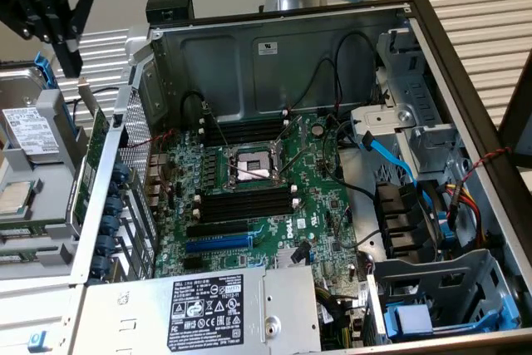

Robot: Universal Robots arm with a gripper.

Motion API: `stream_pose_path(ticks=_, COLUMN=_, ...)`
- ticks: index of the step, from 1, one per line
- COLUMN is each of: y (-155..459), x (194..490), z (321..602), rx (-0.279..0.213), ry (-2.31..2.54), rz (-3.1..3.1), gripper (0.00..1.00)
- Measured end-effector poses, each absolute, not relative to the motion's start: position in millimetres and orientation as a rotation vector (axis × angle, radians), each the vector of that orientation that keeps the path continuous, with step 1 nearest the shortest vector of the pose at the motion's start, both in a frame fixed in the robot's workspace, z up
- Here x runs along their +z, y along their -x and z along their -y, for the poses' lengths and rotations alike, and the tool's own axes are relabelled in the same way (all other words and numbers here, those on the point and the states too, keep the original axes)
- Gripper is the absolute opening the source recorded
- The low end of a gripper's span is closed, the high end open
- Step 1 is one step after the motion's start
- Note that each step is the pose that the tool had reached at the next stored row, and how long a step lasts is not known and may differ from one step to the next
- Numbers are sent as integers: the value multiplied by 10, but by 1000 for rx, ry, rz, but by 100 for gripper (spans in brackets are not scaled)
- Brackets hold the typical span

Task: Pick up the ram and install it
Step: 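Reach for the ram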

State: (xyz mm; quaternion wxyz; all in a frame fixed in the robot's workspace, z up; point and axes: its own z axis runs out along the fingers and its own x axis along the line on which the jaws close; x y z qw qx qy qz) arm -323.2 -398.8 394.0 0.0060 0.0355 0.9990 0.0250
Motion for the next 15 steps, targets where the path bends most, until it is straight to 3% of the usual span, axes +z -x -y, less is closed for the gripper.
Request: stream_pose_path(ticks=15, y=3914, x=3939, z=3988, rx=78, ry=-111, rz=-3126, gripper=11)
